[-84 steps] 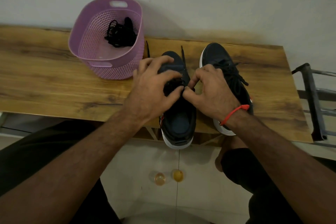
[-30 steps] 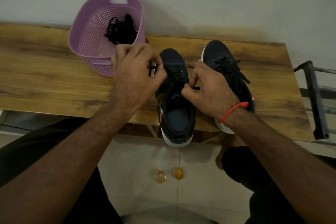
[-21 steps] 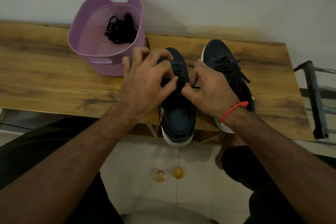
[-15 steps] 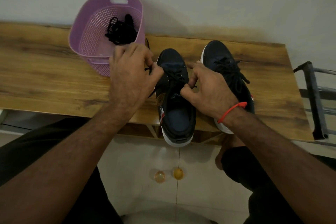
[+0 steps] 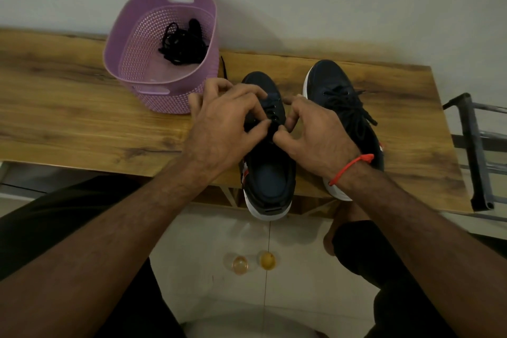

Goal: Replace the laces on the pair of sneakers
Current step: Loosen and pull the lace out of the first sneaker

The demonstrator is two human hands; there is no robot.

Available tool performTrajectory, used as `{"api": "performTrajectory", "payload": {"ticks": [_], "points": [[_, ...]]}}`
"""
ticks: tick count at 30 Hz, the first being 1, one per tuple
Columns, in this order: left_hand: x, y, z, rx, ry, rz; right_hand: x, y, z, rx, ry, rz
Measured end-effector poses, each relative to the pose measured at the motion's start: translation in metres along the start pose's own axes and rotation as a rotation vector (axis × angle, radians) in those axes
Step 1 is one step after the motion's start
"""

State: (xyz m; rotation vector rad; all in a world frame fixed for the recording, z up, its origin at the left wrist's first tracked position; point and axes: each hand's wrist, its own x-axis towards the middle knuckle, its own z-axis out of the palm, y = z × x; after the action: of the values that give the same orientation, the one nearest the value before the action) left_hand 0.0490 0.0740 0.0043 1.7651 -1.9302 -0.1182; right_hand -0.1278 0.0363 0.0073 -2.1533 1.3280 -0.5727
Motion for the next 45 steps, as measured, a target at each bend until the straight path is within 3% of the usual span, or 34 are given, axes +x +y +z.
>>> {"api": "performTrajectory", "payload": {"ticks": [4, 7, 10, 15, 22, 35, 39, 42, 45], "points": [[0.011, -0.018, -0.017, -0.247, 0.206, -0.237, 0.0, 0.001, -0.001, 0.001, 0.002, 0.014], [0.011, -0.017, -0.017, -0.319, 0.0, -0.325, 0.0, 0.001, 0.001, -0.008, -0.002, 0.01], [0.002, -0.007, -0.003, -0.204, -0.182, -0.271, 0.0, 0.0, 0.004, 0.015, 0.006, -0.017], [0.006, -0.016, -0.006, -0.118, -0.192, -0.298, -0.001, 0.0, 0.003, 0.107, -0.054, -0.027], [0.005, -0.017, -0.009, -0.109, -0.247, -0.306, 0.003, 0.004, 0.005, -0.113, -0.22, -0.073], [0.005, -0.021, -0.009, -0.189, -0.304, -0.271, 0.007, -0.005, 0.012, -0.184, 0.031, -0.18], [0.005, -0.024, -0.012, -0.129, -0.291, -0.272, 0.01, 0.001, 0.003, 0.093, 0.233, 0.056], [0.006, -0.024, -0.012, -0.138, -0.304, -0.268, 0.014, 0.009, -0.003, 0.106, 0.17, 0.185], [0.005, -0.023, -0.012, -0.147, -0.32, -0.264, 0.013, 0.004, -0.003, 0.061, 0.033, 0.004]]}}
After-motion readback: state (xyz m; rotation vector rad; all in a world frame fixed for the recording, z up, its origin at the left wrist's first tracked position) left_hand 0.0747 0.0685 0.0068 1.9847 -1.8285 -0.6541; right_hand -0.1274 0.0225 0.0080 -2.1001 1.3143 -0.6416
